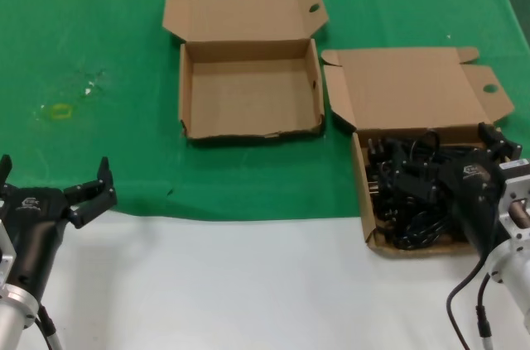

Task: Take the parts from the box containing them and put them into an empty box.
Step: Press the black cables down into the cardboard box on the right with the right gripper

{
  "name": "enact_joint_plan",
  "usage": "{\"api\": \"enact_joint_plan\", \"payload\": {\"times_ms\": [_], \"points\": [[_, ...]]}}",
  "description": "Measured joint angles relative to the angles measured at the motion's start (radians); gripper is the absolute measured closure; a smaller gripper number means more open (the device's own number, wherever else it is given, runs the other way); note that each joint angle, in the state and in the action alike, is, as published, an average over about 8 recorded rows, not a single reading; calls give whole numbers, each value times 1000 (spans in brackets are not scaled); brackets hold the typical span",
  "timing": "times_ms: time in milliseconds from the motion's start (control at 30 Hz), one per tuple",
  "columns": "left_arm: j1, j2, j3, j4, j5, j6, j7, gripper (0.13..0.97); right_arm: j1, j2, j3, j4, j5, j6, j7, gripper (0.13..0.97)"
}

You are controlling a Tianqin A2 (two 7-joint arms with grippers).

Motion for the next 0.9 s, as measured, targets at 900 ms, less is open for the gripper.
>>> {"api": "enact_joint_plan", "payload": {"times_ms": [900], "points": [[0,0,0,0,0,0,0,148,0,0,0,0,0,0,0,129]]}}
